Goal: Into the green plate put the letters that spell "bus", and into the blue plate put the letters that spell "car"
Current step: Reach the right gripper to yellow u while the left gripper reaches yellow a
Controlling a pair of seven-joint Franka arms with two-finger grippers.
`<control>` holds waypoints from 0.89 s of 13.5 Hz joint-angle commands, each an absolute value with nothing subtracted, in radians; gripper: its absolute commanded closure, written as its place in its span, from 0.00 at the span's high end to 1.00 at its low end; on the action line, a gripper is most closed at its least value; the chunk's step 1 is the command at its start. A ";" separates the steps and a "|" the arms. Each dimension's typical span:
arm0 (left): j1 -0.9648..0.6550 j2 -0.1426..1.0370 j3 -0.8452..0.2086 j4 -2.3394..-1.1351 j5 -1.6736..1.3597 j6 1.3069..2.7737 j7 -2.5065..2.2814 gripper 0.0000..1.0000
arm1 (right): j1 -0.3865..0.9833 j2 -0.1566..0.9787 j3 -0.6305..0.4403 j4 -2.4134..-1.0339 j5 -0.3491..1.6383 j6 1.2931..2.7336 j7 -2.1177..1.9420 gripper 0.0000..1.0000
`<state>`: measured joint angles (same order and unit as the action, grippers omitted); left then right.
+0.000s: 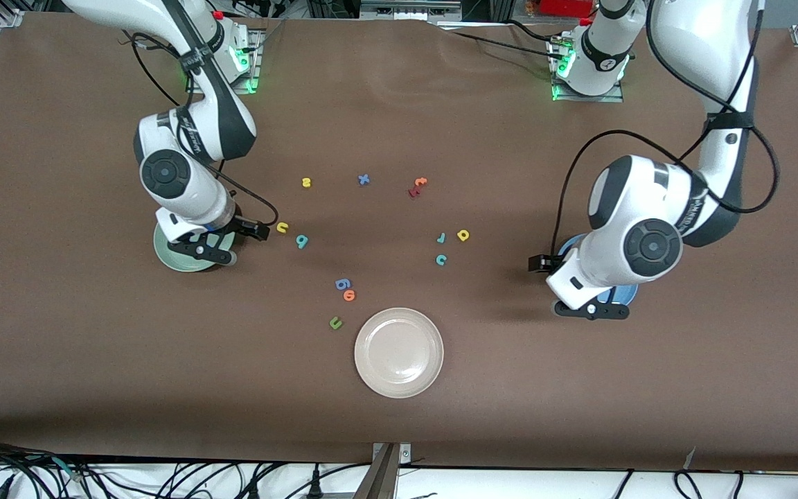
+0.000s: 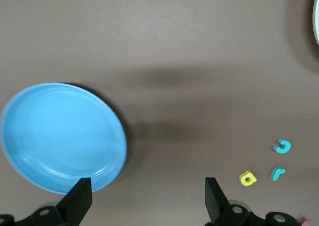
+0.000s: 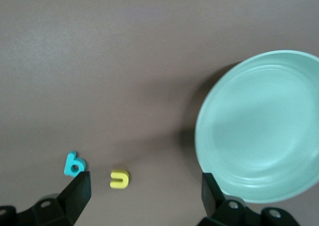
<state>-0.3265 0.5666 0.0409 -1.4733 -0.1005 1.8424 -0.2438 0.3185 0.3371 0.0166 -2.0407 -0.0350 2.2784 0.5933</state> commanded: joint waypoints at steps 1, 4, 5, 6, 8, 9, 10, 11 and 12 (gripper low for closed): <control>-0.343 0.491 0.031 -1.606 -0.146 1.919 -0.342 1.00 | 0.324 0.382 0.035 -2.040 -0.020 2.332 0.614 0.98; -0.377 0.439 0.020 -1.751 -0.144 2.047 -0.391 1.00 | 0.324 0.429 0.057 -2.040 -0.020 2.388 0.623 0.96; -0.386 0.422 0.015 -1.803 -0.144 2.093 -0.409 1.00 | 0.324 0.445 0.064 -2.040 -0.020 2.407 0.623 0.96; -0.393 0.404 0.002 -1.857 -0.144 2.150 -0.444 1.00 | 0.324 0.454 0.066 -2.040 -0.020 2.413 0.624 0.96; -0.403 0.399 -0.032 -1.923 -0.143 2.247 -0.527 1.00 | 0.322 0.459 0.069 -2.048 -0.020 2.402 0.630 0.97; -0.419 0.399 -0.037 -1.956 -0.141 2.300 -0.564 1.00 | 0.322 0.459 0.075 -2.057 -0.020 2.402 0.630 0.97; -0.449 0.400 -0.037 -1.989 -0.141 2.359 -0.593 1.00 | 0.322 0.459 0.083 -2.066 -0.020 2.402 0.634 0.97; -0.465 0.406 -0.037 -2.009 -0.141 2.403 -0.624 1.00 | 0.322 0.460 0.089 -2.071 -0.020 2.401 0.634 0.98; -0.466 0.422 -0.037 -2.010 -0.141 2.420 -0.644 1.00 | 0.322 0.460 0.090 -2.075 -0.020 2.401 0.634 0.98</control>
<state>-0.4466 0.4415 -0.0448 -1.9599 -0.1259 2.3677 -0.6016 0.3200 0.4668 0.0810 -2.0543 -0.0349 2.3916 0.6237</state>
